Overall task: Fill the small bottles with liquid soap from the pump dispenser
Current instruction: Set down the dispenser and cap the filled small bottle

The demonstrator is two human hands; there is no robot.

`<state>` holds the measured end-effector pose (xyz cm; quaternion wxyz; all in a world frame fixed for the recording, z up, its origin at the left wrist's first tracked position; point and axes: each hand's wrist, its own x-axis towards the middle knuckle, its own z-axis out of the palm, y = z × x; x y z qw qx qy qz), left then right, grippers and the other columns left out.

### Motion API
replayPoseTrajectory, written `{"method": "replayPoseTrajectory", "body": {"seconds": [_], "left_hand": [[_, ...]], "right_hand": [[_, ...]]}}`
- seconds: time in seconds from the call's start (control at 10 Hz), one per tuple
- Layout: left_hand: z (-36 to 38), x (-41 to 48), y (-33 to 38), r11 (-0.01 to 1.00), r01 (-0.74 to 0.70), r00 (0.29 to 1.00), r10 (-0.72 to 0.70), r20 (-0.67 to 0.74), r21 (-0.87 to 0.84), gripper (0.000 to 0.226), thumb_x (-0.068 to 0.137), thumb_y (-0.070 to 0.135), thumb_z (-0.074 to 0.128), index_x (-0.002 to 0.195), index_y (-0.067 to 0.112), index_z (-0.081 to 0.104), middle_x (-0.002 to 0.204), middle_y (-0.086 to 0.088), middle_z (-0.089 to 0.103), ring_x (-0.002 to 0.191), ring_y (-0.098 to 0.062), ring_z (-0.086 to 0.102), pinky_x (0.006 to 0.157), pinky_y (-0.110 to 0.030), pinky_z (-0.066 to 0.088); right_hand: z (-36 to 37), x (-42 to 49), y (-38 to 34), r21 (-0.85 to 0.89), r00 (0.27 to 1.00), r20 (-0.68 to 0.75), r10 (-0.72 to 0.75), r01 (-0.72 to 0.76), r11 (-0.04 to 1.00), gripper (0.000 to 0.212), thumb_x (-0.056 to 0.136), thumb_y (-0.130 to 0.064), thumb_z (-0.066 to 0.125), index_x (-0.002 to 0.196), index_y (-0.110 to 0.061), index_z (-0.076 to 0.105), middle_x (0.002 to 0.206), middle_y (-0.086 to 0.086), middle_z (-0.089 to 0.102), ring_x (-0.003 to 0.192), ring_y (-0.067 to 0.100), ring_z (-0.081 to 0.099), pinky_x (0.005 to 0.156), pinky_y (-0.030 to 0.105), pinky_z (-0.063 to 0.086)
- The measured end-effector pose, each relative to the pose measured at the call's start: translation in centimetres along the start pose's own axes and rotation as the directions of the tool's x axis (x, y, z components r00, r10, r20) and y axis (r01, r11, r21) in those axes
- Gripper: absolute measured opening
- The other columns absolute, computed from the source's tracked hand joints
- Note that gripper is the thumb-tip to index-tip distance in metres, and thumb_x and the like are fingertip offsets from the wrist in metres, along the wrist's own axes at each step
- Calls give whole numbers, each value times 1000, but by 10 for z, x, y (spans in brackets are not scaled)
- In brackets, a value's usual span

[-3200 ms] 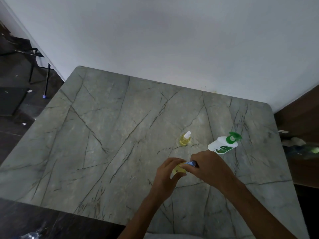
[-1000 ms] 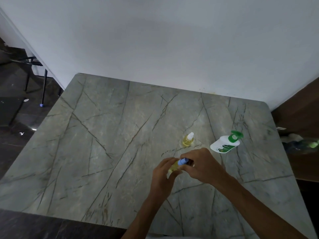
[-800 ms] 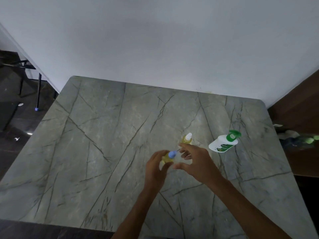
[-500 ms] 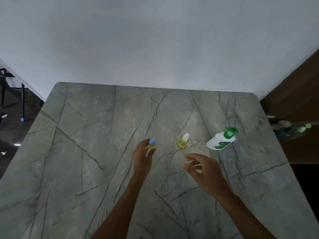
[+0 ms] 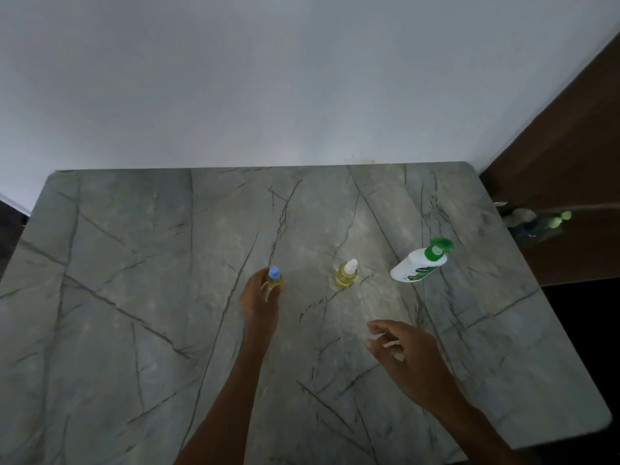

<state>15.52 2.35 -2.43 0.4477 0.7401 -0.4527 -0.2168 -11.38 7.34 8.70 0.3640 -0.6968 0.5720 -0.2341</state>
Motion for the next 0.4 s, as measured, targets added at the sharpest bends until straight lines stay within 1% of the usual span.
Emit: {"method": "replayPoseTrajectory", "body": {"seconds": [0.1,0.2,0.3,0.4], "left_hand": [[-1,3,-5,1000,-20,999,20,31,-5,8,91,24,68,96,18,65,84,8,64,78,-3,60,67,-18,46],[1,3,-12,1000,-21,998,22,52,-16,14,91,30,67,101,20,65,88,7,66,82,-7,63,71,-28,53],[0,4,-9,1000,-17,998,17,59,-7,12,91,31,67,100,24,64,87,9,66,80,-8,63,71,-37,55],[-4,3,-7,1000,17,990,-14,140,-18,20,81,24,73,97,28,61,85,9,66,79,-8,64,70,-40,56]], "right_hand": [[0,1,-1,-5,1000,-3,3,-3,1000,27,88,-28,70,114,-22,68,102,-14,69,91,-3,65,71,12,53],[1,2,0,-23,1000,-7,-1,1,1000,28,87,-28,70,114,-22,67,103,-14,68,92,-3,64,70,9,51],[1,3,2,-15,1000,-9,3,-3,1000,30,87,-28,70,116,-21,67,103,-13,68,94,-2,63,71,9,52],[1,6,4,-16,1000,-20,-6,6,1000,33,87,-28,70,118,-20,65,105,-12,68,98,-1,61,73,14,54]]}}
